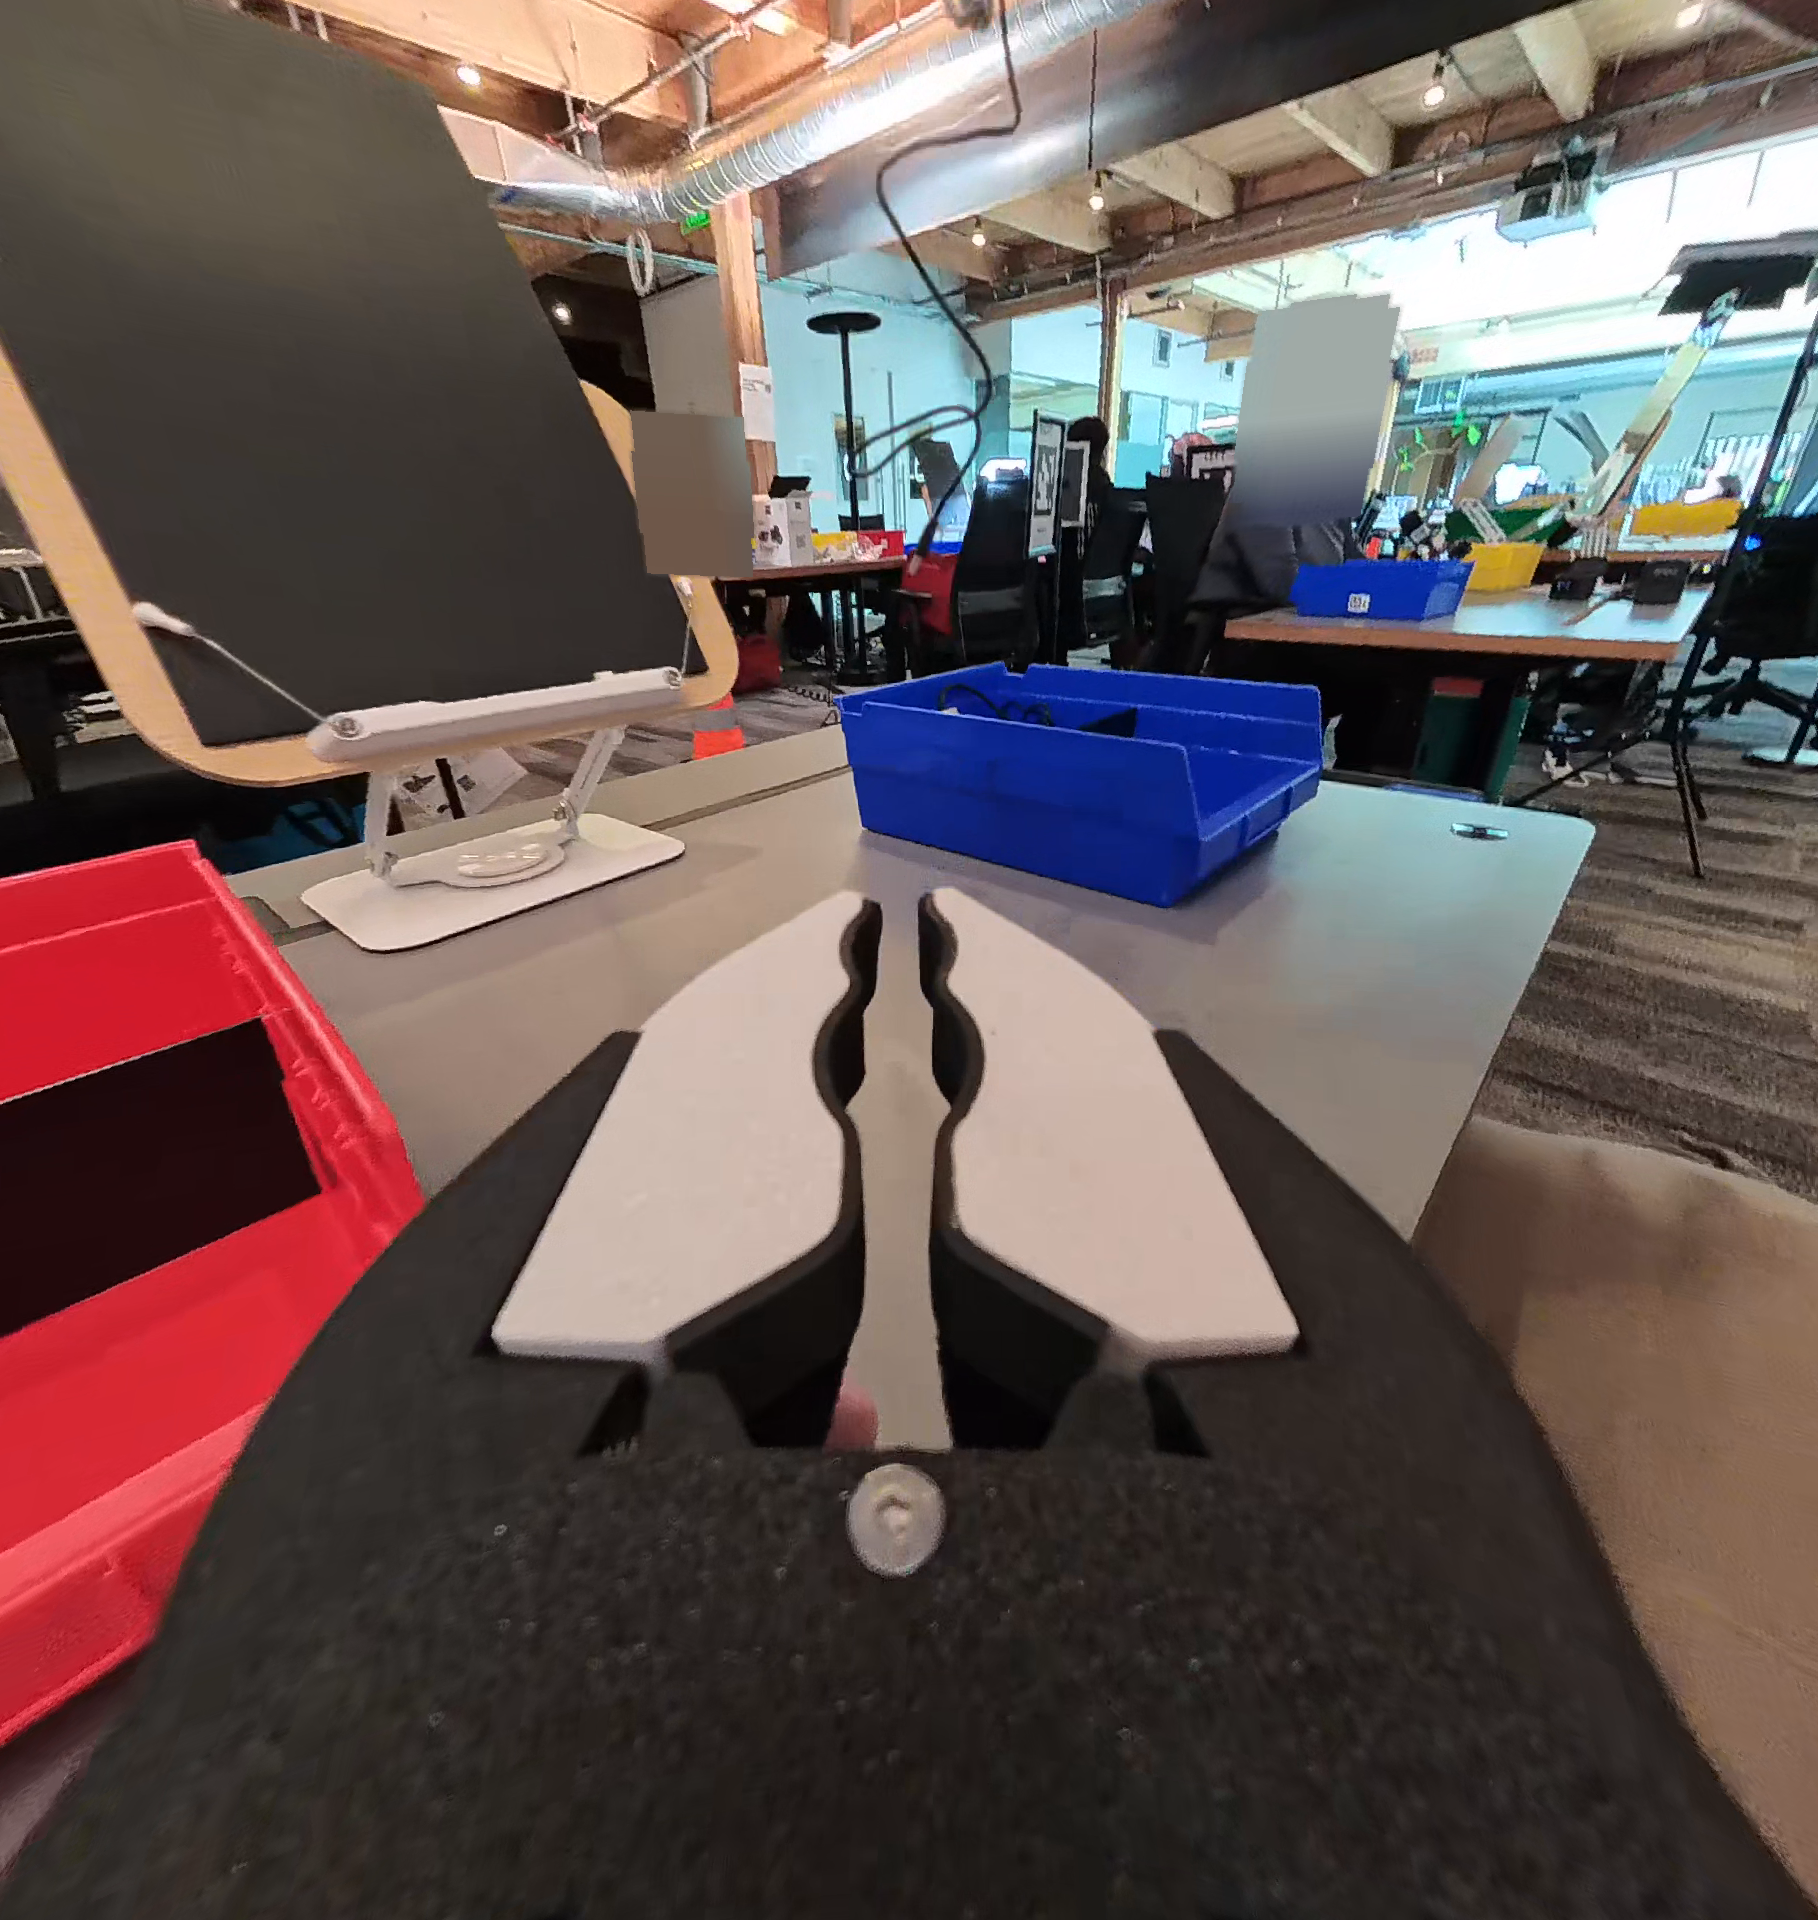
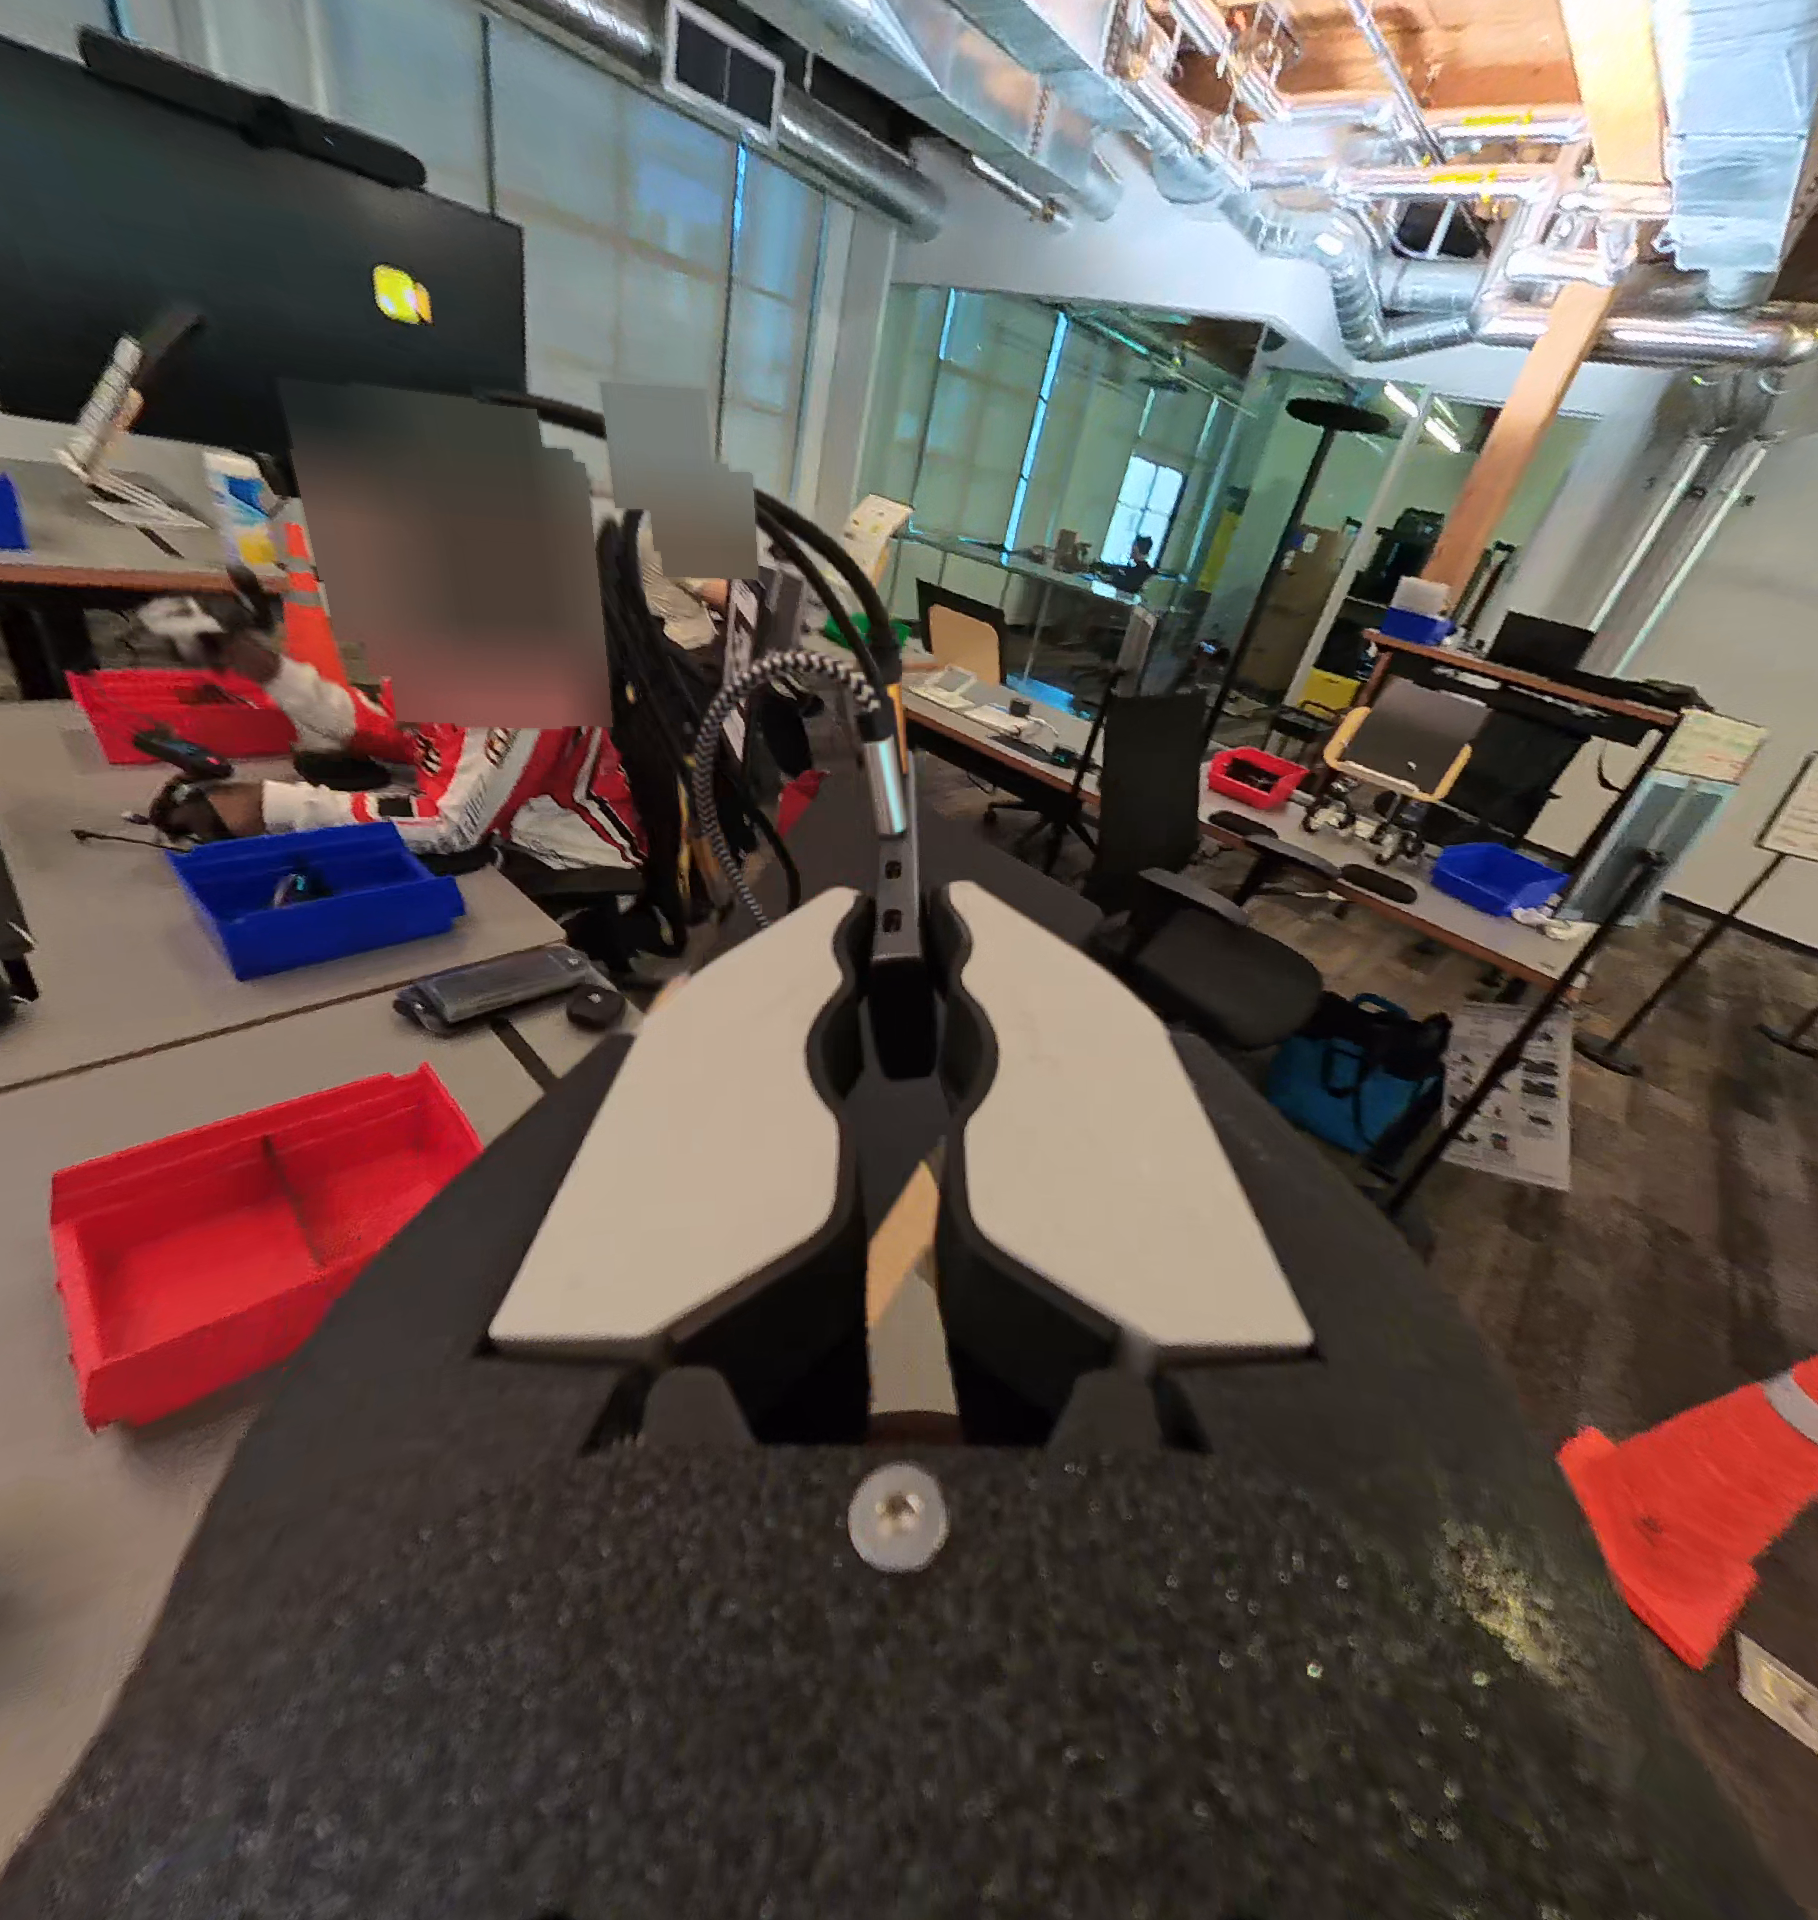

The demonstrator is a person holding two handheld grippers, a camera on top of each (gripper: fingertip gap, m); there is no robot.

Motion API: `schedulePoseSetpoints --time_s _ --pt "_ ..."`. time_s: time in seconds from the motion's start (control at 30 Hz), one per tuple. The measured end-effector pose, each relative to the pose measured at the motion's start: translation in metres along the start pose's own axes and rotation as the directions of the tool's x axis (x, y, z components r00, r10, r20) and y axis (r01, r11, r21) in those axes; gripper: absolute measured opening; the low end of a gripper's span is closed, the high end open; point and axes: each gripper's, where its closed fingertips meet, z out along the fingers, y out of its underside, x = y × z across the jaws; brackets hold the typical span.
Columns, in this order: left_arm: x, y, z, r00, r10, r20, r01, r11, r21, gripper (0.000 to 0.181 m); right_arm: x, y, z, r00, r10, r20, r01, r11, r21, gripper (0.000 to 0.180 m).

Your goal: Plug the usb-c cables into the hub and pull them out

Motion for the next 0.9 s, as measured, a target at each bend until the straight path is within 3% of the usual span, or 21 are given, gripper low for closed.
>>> schedulePoseSetpoints --time_s 0.2,0.37,0.53,0.63,0.73,0.9 --pt "0.009 0.009 0.007 0.999 0.025 -0.033 -0.026 0.999 -0.037 0.008 0.019 0.073 -0.011 0.993 -0.067 -0.096 0.051 0.985 -0.164 0.010" --pt "0.012 0.011 0.009 0.999 0.025 -0.047 -0.027 0.999 -0.045 0.008 0.022 0.198 -0.016 0.995 -0.070 -0.076 0.039 0.934 -0.354 0.010" --pt "0.013 0.013 0.009 0.998 0.028 -0.059 -0.032 0.998 -0.057 0.008 0.019 0.330 -0.033 0.997 0.071 -0.022 -0.072 0.849 -0.524 0.010" --pt "0.016 0.016 0.011 0.997 0.045 -0.065 -0.049 0.996 -0.072 0.008 0.019 0.388 -0.044 0.990 0.140 -0.025 -0.126 0.782 -0.610 0.010" --pt "0.019 0.021 0.013 0.995 0.060 -0.074 -0.067 0.994 -0.090 0.008 0.015 0.409 -0.045 0.982 0.189 -0.008 -0.152 0.761 -0.630 0.010" --pt "0.022 0.025 0.016 0.994 0.067 -0.083 -0.076 0.992 -0.105 0.007 -0.013 0.380 -0.024 0.965 0.220 0.143 -0.087 0.784 -0.614 0.010"
